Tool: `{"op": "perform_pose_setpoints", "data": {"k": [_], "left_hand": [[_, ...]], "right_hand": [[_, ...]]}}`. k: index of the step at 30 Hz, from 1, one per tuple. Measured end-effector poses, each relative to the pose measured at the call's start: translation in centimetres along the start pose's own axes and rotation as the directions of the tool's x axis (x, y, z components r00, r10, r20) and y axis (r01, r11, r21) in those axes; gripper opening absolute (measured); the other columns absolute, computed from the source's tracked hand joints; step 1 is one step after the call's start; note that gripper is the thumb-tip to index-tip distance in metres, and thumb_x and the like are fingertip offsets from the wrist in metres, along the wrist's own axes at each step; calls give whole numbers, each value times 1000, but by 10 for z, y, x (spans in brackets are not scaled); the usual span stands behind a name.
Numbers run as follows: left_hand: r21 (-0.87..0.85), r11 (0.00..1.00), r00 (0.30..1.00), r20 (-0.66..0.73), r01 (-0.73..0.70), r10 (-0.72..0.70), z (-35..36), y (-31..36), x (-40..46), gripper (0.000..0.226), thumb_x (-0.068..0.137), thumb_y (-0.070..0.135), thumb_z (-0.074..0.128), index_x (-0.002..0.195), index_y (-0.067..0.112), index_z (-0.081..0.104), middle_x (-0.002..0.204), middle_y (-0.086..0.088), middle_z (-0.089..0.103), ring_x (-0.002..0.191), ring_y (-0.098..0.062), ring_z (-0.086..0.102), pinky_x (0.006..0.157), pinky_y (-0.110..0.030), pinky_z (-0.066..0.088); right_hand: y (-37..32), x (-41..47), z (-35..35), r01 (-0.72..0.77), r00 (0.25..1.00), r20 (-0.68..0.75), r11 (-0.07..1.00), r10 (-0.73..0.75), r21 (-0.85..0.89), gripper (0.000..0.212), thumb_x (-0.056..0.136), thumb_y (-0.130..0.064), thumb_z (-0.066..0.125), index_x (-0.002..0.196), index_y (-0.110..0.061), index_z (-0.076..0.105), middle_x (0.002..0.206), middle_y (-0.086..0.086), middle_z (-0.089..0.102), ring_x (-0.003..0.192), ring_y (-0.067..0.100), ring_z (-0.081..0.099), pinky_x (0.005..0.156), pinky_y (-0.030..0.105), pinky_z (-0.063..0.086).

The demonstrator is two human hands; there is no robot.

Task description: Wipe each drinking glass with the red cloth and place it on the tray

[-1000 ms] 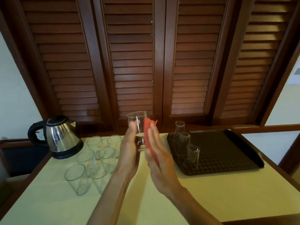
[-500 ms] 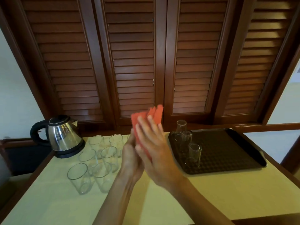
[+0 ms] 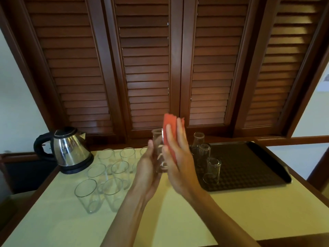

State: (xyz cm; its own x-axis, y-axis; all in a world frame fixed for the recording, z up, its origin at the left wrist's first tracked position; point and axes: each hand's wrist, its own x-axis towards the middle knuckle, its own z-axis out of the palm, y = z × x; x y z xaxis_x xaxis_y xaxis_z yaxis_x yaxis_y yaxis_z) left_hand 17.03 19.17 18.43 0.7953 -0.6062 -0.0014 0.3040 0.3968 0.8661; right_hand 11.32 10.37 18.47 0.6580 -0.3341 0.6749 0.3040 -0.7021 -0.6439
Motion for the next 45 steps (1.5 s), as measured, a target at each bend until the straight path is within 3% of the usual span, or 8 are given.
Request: {"op": "perform_pose_setpoints", "data": {"k": [16, 19, 25, 29, 33, 37, 40, 45], "left_hand": [[-86, 995, 999, 8, -51, 52, -4, 21, -1, 66, 105, 53, 36, 136, 2, 64, 131, -20, 70, 118, -28, 71, 97, -39, 55], [-9, 998, 998, 23, -64, 65, 1, 4, -5, 63, 109, 51, 24, 140, 12, 62, 139, -15, 67, 130, -28, 63, 105, -45, 50], [-47, 994, 994, -32, -103, 101, 1, 17, 2, 59, 110, 50, 31, 136, 9, 64, 126, -15, 74, 124, -27, 68, 103, -40, 53], [105, 986, 992, 37, -127, 124, 10, -2, -5, 58, 108, 54, 23, 141, 25, 61, 132, -1, 72, 126, -18, 67, 98, -39, 51], [-13, 992, 991, 44, -128, 129, 14, 10, -4, 63, 102, 62, 31, 128, 22, 73, 131, -8, 72, 126, -21, 67, 111, -43, 45], [126, 973, 981, 37, -194, 190, 12, 7, -5, 70, 94, 69, 28, 136, 26, 64, 127, -5, 75, 119, -19, 71, 99, -41, 54], [200, 953, 973, 93, -227, 212, 16, -11, -10, 61, 103, 63, 18, 130, 42, 69, 133, 7, 71, 128, -13, 65, 103, -39, 53], [55, 978, 980, 17, -201, 200, 8, 12, 3, 71, 97, 67, 32, 134, 17, 64, 116, -7, 79, 114, -21, 73, 89, -32, 59]], "right_hand": [[-7, -32, 5, 138, 981, 136, 990, -138, 14, 57, 107, -47, 31, 158, -25, 21, 168, -17, 5, 157, 14, 1, 128, 45, 11], [-11, -2, -3, -77, 997, 6, 985, 77, 153, 55, 104, -47, 32, 155, -33, 17, 166, -25, 4, 155, 6, 8, 126, 45, 21], [-7, -35, 4, 139, 982, 117, 986, -149, 91, 56, 106, -41, 34, 158, -22, 23, 169, -14, 5, 157, 17, -2, 127, 48, 10], [-11, 2, -6, -161, 987, 9, 959, 163, 231, 59, 100, -54, 34, 154, -36, 19, 164, -30, 5, 154, 3, 10, 122, 50, 29], [-10, -25, 2, 95, 987, 119, 993, -103, 77, 58, 105, -52, 28, 157, -29, 23, 168, -20, 6, 157, 12, -1, 127, 48, 10], [-2, -23, -3, -76, 995, 73, 969, 61, 236, 57, 102, -60, 32, 155, -41, 18, 164, -30, 8, 151, -1, 17, 119, 34, 35], [-8, 1, -10, -49, 998, 47, 986, 42, 161, 55, 104, -43, 36, 156, -30, 22, 166, -24, 9, 155, 6, 10, 126, 42, 22], [-1, -35, -2, 16, 986, 157, 981, -47, 191, 59, 104, -56, 31, 157, -33, 19, 167, -23, 7, 154, 2, 8, 126, 28, 16]]}}
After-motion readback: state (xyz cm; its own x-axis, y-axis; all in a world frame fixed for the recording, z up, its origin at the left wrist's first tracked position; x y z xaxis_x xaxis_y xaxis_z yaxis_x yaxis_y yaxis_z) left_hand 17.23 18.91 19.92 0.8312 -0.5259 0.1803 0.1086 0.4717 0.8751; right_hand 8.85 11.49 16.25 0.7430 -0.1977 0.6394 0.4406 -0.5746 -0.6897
